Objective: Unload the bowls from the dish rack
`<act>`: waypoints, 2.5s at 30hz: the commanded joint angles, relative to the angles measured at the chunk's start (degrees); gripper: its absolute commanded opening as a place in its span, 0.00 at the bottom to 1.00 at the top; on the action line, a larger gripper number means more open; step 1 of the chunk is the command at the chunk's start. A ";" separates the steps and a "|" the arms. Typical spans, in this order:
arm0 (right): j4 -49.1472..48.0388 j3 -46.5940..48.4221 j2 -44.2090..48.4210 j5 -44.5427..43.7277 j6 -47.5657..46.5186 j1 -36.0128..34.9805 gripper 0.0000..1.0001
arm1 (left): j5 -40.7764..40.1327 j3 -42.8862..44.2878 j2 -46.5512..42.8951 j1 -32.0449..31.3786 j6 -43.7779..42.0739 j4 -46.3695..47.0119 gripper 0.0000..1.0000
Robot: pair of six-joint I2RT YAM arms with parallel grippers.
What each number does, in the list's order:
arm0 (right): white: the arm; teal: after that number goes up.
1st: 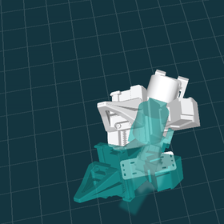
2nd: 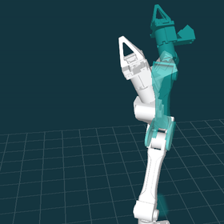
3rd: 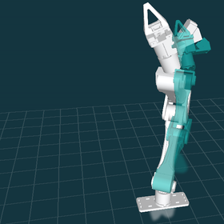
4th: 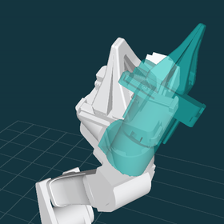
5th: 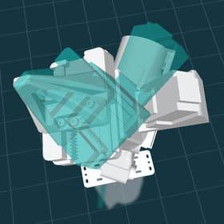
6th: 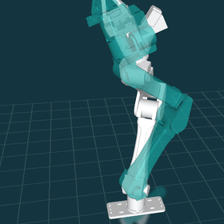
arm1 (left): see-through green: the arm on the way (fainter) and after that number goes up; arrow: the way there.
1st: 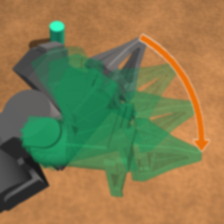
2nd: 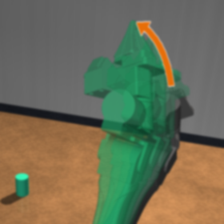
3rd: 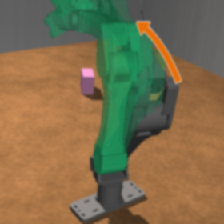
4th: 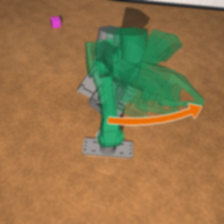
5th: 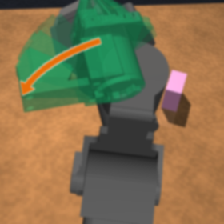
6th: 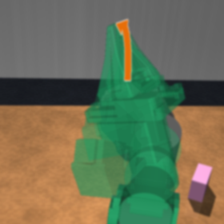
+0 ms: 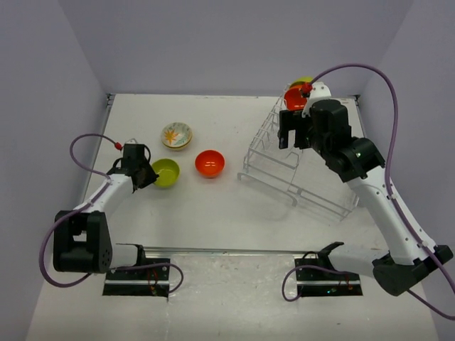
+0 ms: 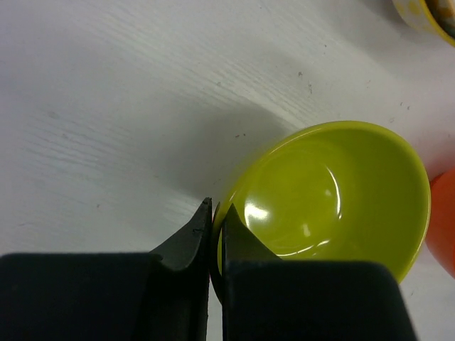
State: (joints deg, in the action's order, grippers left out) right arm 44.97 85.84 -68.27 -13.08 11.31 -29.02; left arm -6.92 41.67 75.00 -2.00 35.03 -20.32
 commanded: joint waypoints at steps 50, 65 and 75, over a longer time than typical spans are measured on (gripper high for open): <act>-28.36 12.68 -30.87 -35.52 -45.85 3.44 0.20 | 9.38 12.56 -37.65 -2.31 -16.30 -18.80 1.00; -31.09 10.22 -24.38 -35.44 -46.91 3.09 0.00 | 9.99 13.52 -34.40 -2.39 -16.48 -18.44 1.00; -29.33 8.73 -17.43 -33.07 -42.08 2.91 0.00 | 15.26 16.33 -31.59 -2.39 -15.52 -15.81 1.00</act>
State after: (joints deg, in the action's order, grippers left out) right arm 17.34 94.15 -89.58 -47.24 -33.89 -25.78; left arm 4.75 54.72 43.29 -4.21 19.94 -39.97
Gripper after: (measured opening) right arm 0.039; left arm 0.997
